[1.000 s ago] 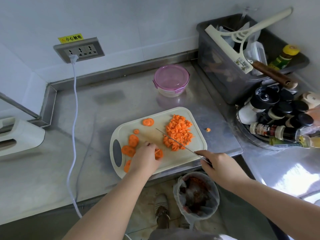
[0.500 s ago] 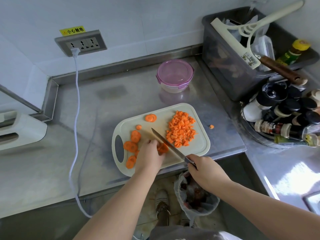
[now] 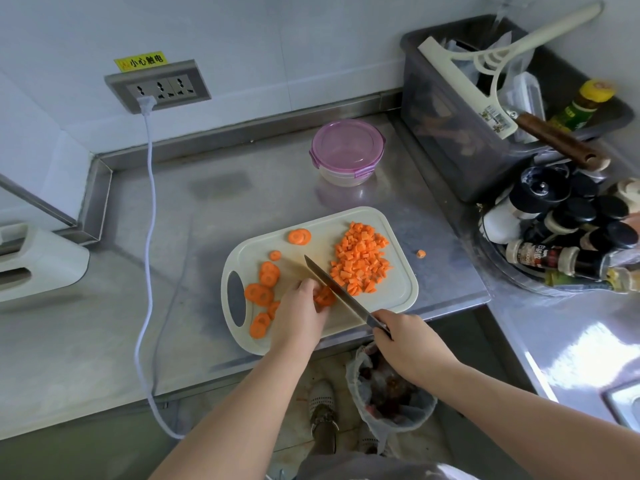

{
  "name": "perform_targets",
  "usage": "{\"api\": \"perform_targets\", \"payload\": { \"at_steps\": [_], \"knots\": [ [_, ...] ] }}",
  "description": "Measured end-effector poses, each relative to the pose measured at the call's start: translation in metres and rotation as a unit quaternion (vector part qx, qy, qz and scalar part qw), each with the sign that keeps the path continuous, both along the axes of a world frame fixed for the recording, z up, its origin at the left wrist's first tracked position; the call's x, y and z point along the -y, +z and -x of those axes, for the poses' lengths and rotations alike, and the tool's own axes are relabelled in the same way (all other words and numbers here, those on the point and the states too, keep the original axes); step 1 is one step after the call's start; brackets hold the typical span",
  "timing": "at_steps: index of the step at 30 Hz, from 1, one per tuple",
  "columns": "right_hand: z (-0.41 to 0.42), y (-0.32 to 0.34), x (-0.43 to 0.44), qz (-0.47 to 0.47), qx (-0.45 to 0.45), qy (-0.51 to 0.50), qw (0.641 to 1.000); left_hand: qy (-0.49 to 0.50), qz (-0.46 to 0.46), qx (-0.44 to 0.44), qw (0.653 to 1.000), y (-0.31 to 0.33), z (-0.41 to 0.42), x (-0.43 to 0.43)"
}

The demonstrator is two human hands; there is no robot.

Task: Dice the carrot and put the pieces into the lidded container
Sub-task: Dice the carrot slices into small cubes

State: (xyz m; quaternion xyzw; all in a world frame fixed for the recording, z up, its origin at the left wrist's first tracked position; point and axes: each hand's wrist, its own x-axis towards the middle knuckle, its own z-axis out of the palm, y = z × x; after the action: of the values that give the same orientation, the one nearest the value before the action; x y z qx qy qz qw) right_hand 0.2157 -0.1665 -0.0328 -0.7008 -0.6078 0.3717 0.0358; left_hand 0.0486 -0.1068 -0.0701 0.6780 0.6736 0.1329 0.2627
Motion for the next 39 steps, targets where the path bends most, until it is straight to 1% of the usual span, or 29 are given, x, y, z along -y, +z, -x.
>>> {"api": "perform_targets", "payload": {
  "at_steps": [5,11,16,26,32,37,39],
  "knots": [
    [0.002,0.0,0.0,0.004,-0.004,0.0,1.0,0.001,-0.004,0.012,1.0,-0.002,0.001,-0.001],
    [0.006,0.007,0.003,-0.04,0.012,0.027,0.999,0.014,-0.01,0.038,0.999,-0.003,0.004,0.002],
    [0.013,0.01,0.005,-0.022,0.032,0.05,0.998,0.009,-0.034,0.014,0.999,0.0,0.004,0.005],
    [0.017,0.004,0.006,0.002,0.05,0.057,0.997,-0.008,-0.031,-0.012,0.999,-0.002,0.004,0.002],
    [0.021,-0.001,0.006,0.012,0.064,0.071,0.995,-0.025,-0.046,-0.035,0.998,0.001,0.004,0.002],
    [0.026,-0.007,0.007,0.014,0.116,0.113,0.987,-0.033,-0.045,-0.049,0.997,0.004,0.004,0.002],
    [0.027,-0.004,0.005,0.019,0.122,0.106,0.987,-0.033,-0.042,-0.051,0.997,0.003,0.005,0.002]
  ]
}}
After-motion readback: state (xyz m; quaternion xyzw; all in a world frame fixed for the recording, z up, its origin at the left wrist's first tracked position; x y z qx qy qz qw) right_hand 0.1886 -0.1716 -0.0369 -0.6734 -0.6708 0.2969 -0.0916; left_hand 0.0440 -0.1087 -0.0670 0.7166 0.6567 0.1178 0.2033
